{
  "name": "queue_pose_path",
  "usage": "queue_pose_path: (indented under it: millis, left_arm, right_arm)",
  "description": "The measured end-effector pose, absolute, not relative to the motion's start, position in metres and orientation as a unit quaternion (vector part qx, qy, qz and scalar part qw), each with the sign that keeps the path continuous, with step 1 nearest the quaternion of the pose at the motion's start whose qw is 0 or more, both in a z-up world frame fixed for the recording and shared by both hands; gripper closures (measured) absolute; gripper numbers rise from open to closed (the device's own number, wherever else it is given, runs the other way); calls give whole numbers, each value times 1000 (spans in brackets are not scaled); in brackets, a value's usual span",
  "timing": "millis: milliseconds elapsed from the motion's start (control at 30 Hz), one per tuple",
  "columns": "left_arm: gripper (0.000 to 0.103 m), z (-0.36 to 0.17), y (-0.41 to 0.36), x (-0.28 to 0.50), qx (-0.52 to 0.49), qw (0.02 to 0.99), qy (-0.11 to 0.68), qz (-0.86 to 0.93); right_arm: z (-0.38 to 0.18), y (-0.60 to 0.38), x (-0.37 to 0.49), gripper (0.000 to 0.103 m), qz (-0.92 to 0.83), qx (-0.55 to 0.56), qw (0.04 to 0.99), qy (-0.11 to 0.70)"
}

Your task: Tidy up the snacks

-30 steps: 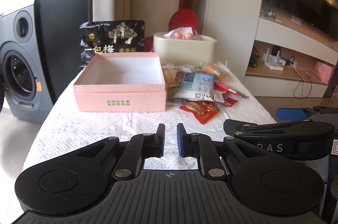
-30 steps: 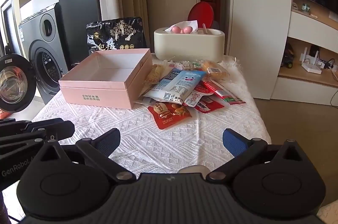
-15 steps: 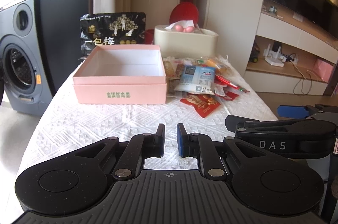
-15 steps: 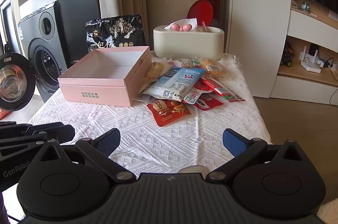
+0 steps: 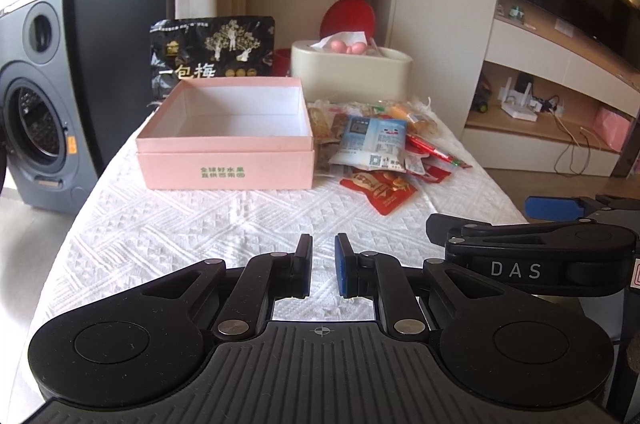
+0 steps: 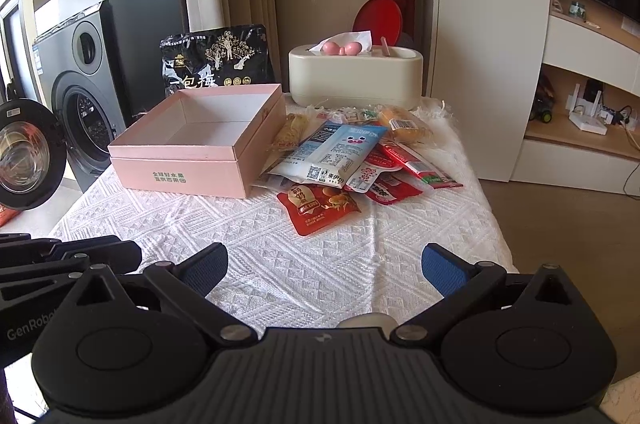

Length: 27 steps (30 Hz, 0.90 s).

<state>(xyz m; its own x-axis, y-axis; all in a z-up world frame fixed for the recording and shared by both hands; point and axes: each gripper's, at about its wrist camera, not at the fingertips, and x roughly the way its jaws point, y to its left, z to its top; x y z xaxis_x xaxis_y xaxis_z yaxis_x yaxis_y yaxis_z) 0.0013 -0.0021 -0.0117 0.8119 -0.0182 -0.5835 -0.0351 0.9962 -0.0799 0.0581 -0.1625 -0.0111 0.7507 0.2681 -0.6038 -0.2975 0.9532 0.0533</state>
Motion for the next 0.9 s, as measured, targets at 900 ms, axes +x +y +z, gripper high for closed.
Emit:
queue_pose_path:
  millis: [900]
  left_arm:
    - [88,-10,-4,-1,-50,951,305,1]
  right_arm:
    - [-12,-162,58,0,152,-24,933,324]
